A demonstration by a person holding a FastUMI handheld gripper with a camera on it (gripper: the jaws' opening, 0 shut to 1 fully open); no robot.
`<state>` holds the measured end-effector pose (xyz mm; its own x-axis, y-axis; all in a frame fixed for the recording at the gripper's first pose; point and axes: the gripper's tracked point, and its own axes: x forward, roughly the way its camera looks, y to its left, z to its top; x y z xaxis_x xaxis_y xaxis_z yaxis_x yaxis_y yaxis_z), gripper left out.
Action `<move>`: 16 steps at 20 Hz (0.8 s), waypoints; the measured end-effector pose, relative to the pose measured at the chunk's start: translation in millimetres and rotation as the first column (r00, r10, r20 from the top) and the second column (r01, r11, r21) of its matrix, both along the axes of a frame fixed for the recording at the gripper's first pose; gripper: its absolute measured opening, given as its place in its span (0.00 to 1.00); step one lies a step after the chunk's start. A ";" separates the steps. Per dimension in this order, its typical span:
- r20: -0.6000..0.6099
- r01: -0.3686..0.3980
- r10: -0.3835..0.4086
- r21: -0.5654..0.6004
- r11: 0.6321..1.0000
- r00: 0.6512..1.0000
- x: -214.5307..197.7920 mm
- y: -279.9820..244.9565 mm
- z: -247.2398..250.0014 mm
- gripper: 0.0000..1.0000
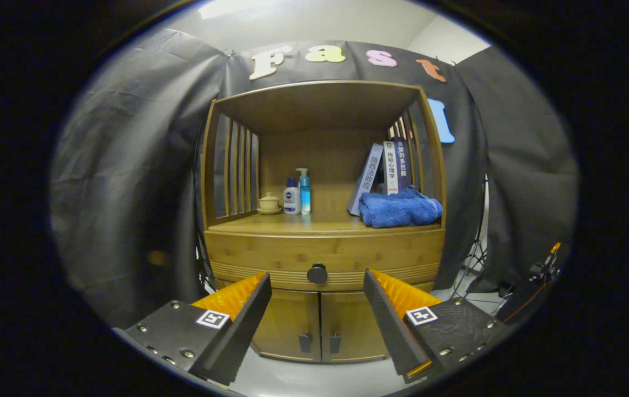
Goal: Pull open the drawer, take out the items inside it, and place them on the countertop above the cabinet.
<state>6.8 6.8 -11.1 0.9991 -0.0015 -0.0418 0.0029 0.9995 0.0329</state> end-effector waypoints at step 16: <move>0.022 0.008 -0.008 0.013 1.000 1.000 32.0 3.2 15.2 1.00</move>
